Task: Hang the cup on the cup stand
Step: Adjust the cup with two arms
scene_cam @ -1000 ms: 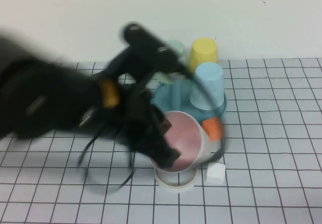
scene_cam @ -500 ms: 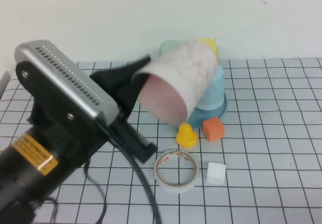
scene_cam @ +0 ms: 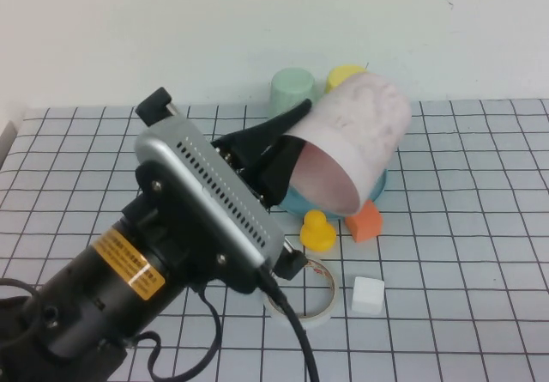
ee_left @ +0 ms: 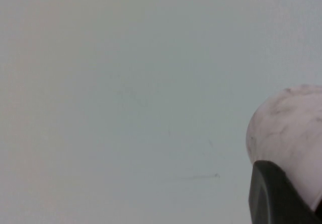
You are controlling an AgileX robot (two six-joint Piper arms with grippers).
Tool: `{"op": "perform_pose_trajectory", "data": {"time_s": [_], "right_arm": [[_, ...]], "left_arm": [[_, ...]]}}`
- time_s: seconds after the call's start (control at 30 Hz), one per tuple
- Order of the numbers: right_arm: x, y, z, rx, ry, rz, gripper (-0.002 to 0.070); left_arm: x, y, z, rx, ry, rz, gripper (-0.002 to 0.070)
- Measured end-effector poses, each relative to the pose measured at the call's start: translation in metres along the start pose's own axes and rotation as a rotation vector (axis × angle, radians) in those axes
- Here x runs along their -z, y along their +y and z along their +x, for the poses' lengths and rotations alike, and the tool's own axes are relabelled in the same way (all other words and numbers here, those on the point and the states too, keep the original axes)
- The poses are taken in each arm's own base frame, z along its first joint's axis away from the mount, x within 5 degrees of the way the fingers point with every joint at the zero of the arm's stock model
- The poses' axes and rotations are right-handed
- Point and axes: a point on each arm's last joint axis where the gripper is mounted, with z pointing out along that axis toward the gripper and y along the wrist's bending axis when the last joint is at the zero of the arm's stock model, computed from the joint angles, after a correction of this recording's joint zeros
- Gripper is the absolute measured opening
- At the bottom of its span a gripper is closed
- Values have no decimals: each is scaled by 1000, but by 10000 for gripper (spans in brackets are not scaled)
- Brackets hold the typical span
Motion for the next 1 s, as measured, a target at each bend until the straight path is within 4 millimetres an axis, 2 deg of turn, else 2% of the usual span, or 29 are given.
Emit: {"op": "perform_pose_trajectory", "data": {"time_s": [0.07,0.17,0.2,0.3,0.33,0.47,0.67,0.83,1.0], "right_arm": [[-4,11,-5,55,-1,8,181],[-19,29,-17,117,18,55,357],[-26,34,-21,119,32,70,423],[-51,46,-36,104,105,106,552],[-59,50,-39,105,144,108,570],[-96,66,-58,73,303,91,606],[-148,93,-81,112,438,24,610],[-178,110,-72,207,502,-24,611],[-199,114,-59,272,514,-21,611]], "left_arm": [[0,-1,-5,-21,-53,8,6],[1,0,-12,-31,-130,-2,6],[1,0,-13,-32,-145,-4,6],[2,1,-15,-28,-169,-16,6],[2,1,-15,-27,-171,-17,6],[2,1,-16,-23,-174,-20,6],[2,2,-16,-19,-174,-25,6],[1,5,-14,12,-156,-57,6],[1,9,-11,54,-129,-99,6]]}}
